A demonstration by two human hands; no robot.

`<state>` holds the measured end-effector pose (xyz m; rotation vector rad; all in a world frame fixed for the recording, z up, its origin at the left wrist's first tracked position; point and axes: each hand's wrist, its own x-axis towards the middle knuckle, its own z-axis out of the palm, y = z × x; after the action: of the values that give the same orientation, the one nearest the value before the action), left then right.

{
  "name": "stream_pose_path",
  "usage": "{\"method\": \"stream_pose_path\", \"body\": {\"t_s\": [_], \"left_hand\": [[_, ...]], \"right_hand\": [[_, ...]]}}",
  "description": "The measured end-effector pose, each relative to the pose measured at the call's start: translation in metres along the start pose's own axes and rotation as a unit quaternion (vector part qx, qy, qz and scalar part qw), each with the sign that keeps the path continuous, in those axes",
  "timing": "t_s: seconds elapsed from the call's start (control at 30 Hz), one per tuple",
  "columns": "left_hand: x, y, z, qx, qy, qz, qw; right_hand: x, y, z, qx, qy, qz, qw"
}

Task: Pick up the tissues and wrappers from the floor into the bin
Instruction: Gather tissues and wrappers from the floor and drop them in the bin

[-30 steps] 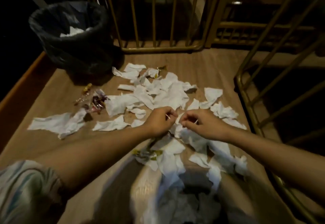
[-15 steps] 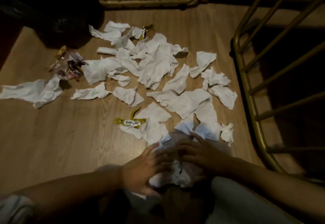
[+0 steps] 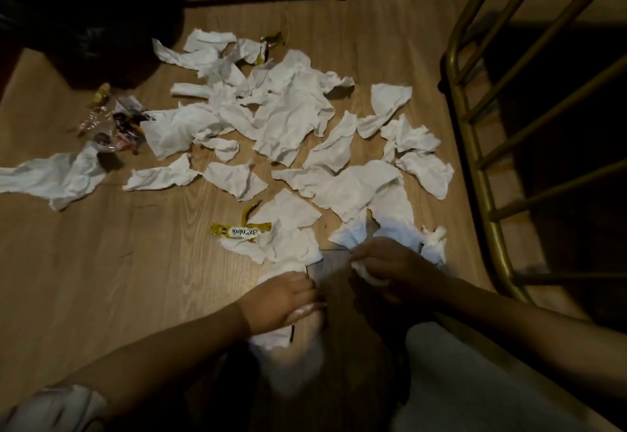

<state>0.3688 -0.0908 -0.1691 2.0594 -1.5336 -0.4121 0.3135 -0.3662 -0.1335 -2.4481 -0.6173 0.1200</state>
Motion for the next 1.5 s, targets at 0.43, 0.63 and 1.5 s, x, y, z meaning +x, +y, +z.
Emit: {"method": "stream_pose_path", "body": {"t_s": [0.43, 0.63, 1.5], "left_hand": [[-0.022, -0.025, -0.037, 0.15, -0.026, -0.043, 0.987], [-0.051, -0.026, -0.014, 0.127, -0.045, -0.041, 0.99], [0.051, -0.006, -0.005, 0.085, 0.069, -0.208, 0.972]], "right_hand": [[-0.018, 0.045, 0.008, -0.201, 0.057, -0.041, 0.977], [-0.041, 0.06, 0.015, -0.237, -0.004, -0.008, 0.972], [0.003, 0.043, -0.001, -0.123, 0.111, 0.233, 0.958]]}}
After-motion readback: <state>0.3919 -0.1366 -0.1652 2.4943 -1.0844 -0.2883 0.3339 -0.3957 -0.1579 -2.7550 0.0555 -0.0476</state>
